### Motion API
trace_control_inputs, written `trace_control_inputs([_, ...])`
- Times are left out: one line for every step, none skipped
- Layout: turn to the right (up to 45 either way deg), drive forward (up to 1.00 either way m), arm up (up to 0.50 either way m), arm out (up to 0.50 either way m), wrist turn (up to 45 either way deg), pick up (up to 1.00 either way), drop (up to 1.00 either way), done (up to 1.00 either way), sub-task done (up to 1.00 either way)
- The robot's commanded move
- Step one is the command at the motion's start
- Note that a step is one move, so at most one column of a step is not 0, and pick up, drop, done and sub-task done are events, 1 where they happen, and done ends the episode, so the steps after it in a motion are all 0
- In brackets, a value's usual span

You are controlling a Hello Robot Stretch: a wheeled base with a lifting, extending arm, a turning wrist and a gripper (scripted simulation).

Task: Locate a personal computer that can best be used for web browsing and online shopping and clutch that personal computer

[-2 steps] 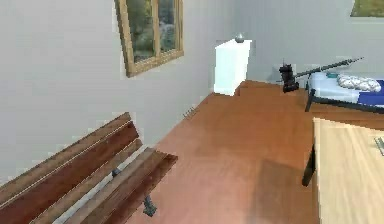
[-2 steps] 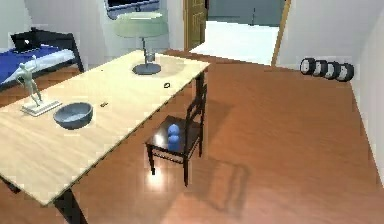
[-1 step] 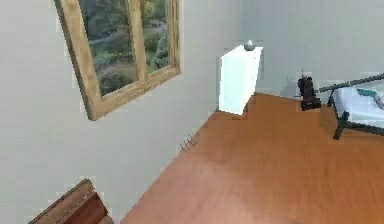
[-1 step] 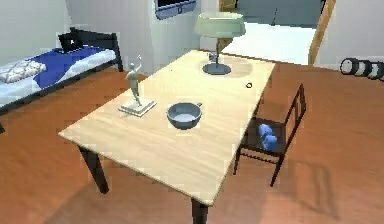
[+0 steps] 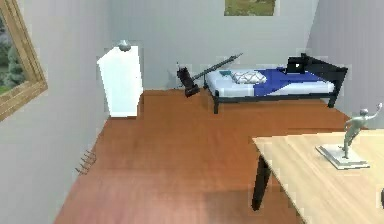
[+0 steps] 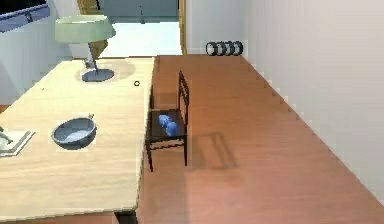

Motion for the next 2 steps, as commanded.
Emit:
trace_control_inputs([0.0,1.00,0.00,0.00,0.0,0.00,0.00,0.00,0.00])
trace_control_inputs([9.0,0.00,0.00,0.00,0.0,0.00,0.00,0.00,0.00])
